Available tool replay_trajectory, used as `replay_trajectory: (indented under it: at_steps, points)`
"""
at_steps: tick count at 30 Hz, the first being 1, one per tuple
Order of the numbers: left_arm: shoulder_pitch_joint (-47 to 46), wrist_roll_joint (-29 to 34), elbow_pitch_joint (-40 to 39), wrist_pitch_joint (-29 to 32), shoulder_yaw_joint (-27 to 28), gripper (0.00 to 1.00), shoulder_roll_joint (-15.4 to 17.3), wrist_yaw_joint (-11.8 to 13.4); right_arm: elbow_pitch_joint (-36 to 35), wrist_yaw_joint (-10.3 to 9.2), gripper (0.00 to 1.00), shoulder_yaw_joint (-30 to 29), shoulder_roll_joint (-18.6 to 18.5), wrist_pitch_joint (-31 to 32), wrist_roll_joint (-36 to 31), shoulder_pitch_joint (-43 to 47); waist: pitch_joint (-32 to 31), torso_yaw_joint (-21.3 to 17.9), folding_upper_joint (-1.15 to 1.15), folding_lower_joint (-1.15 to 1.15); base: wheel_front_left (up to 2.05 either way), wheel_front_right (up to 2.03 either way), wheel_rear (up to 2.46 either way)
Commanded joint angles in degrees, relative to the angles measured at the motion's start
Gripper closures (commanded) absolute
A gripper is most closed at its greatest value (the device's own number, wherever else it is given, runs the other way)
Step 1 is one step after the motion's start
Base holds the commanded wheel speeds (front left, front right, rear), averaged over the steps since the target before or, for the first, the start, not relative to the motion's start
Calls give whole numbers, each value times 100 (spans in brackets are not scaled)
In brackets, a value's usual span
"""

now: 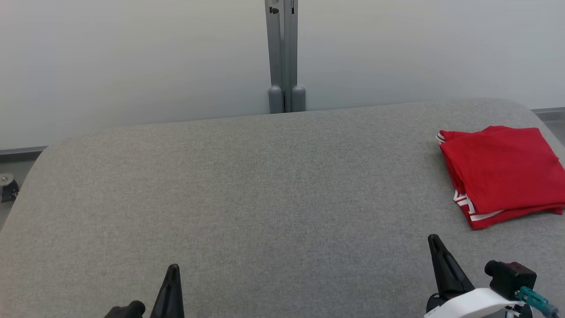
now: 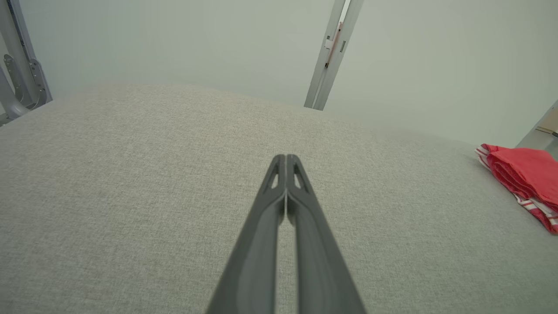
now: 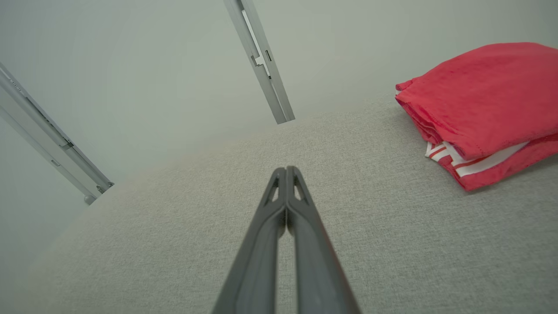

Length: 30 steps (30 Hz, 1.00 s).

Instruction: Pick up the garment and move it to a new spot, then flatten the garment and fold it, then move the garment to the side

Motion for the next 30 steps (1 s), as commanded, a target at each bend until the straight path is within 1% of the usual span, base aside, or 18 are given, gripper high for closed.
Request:
replay_trajectory:
  at_steps: [1,16,30]
  points:
    - [-212,-261,-60,35,64,100,53,-56,-61,-1,100,-56,-12,48,253,-204,7,0,0,0,0,0,0]
    - [-532,-1761,120,333,278,100,127,-249,34,-1,100,-259,20,379,1612,-433,75,-2,0,0,0,0,0]
    - [-766,-2932,214,591,477,100,170,-393,108,-1,100,-438,59,659,2682,-606,140,-5,0,0,0,0,0]
